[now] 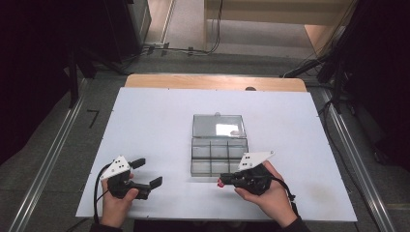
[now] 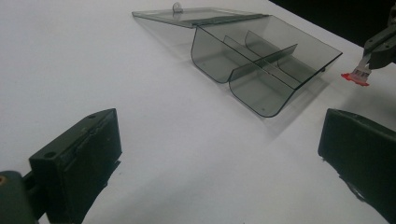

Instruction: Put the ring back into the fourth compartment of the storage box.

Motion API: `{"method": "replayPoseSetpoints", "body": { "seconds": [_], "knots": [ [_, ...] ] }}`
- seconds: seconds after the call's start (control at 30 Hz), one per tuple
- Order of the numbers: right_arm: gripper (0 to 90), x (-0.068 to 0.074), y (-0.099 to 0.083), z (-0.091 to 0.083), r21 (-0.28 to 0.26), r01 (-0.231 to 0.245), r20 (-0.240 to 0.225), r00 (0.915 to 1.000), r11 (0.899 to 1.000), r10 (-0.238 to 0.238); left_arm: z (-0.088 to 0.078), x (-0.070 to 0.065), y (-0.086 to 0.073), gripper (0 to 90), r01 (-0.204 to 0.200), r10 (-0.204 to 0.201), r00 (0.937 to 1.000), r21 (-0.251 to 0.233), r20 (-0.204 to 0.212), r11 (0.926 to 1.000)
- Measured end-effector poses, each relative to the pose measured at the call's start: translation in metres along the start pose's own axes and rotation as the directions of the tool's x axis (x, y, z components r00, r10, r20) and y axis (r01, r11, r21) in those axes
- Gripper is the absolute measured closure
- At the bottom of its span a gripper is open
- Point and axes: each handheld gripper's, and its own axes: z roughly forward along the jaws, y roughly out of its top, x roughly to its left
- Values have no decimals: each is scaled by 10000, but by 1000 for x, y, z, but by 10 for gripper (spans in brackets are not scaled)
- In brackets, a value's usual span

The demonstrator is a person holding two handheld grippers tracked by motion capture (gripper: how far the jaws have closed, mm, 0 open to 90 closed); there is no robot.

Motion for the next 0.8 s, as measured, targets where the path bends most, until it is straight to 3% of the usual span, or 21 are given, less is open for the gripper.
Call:
{"method": "replayPoseSetpoints", "body": {
  "seconds": [0.8],
  "knots": [
    [842, -3, 20, 4, -47, 151, 40, 9999, 9999, -151, -1, 0, 0, 0, 3, -3, 10000, -46, -16, 10000]
  ]
}}
